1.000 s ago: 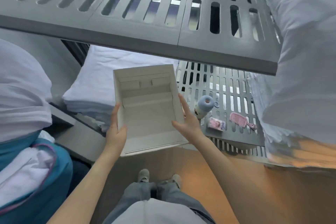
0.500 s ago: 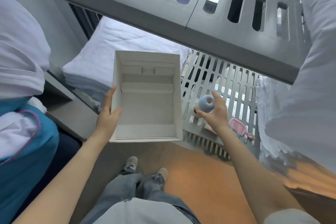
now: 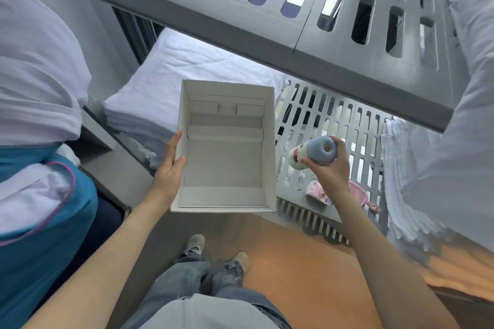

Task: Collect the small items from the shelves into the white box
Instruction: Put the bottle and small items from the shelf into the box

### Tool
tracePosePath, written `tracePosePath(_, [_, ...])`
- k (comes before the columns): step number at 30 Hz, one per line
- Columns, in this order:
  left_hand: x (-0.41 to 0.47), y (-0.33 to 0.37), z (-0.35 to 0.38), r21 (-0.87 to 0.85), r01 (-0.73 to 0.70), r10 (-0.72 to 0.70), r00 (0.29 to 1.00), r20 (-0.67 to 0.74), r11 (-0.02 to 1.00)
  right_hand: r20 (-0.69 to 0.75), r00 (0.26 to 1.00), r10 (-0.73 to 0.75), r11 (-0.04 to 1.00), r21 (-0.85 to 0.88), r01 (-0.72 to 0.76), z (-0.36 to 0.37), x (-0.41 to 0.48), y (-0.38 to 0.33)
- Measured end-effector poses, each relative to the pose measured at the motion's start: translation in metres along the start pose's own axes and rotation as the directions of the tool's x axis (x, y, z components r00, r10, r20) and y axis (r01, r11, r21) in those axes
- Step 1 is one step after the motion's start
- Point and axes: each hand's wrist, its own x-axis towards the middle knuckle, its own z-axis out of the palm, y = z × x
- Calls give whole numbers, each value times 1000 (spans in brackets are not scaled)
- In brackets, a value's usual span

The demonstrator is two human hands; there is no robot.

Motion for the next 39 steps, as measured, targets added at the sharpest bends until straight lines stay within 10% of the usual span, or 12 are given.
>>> tracePosePath(7, [4,-5,-17,39,-35,31,994,107,999,-78,942,-326,931,148,334,-18,-34,-102])
tracePosePath(12, [-1,-3,-22,31,-28,25,994,105,999,100,954,-283,895,384,225,25,-52,-146])
tracePosePath(29, [-6,-2,-24,70,17,-23,996,89,997,531,834,148,989,-61,-136,204,-38,-95])
tracePosePath(39, [-7,0,-17,99,25,-33,997,76,995,532,846,-26,966,-205,159,162,-47,-90])
